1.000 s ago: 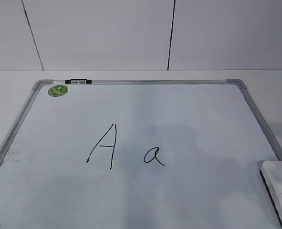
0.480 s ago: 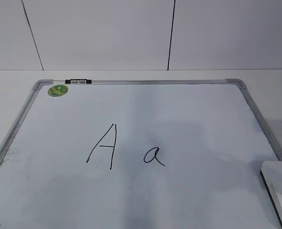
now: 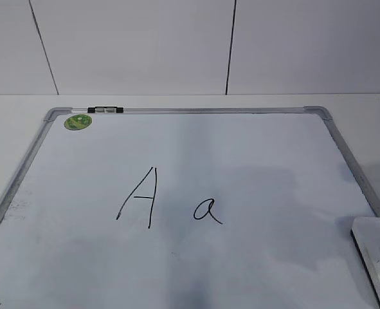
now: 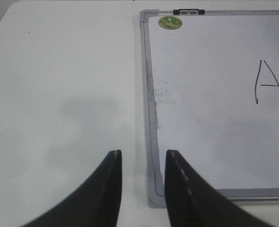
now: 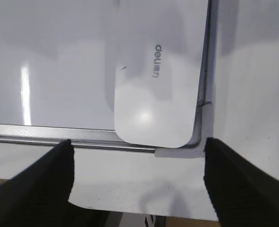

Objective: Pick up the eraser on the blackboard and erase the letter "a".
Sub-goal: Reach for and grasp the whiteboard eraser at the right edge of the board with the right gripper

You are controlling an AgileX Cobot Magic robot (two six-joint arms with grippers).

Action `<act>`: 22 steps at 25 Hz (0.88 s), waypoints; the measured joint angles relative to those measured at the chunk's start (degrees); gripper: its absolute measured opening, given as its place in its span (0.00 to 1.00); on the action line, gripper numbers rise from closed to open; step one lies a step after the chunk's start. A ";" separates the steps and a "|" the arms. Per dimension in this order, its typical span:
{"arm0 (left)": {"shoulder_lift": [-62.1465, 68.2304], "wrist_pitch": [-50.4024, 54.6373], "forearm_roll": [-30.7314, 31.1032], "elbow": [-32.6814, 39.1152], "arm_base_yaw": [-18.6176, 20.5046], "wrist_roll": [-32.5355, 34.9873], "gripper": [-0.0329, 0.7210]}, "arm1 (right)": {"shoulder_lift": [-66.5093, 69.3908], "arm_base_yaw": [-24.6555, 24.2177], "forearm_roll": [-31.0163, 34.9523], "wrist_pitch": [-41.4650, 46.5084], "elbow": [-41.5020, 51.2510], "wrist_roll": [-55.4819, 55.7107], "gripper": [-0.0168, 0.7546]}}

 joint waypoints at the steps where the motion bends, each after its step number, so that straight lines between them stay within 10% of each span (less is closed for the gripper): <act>1: 0.00 0.00 0.00 0.00 0.00 0.00 0.35 | 0.97 0.00 -0.11 -0.50 0.00 0.44 0.90; 22: 0.00 0.00 0.00 0.00 0.00 0.00 0.35 | 13.47 0.00 -1.83 -9.24 -0.49 1.95 0.90</act>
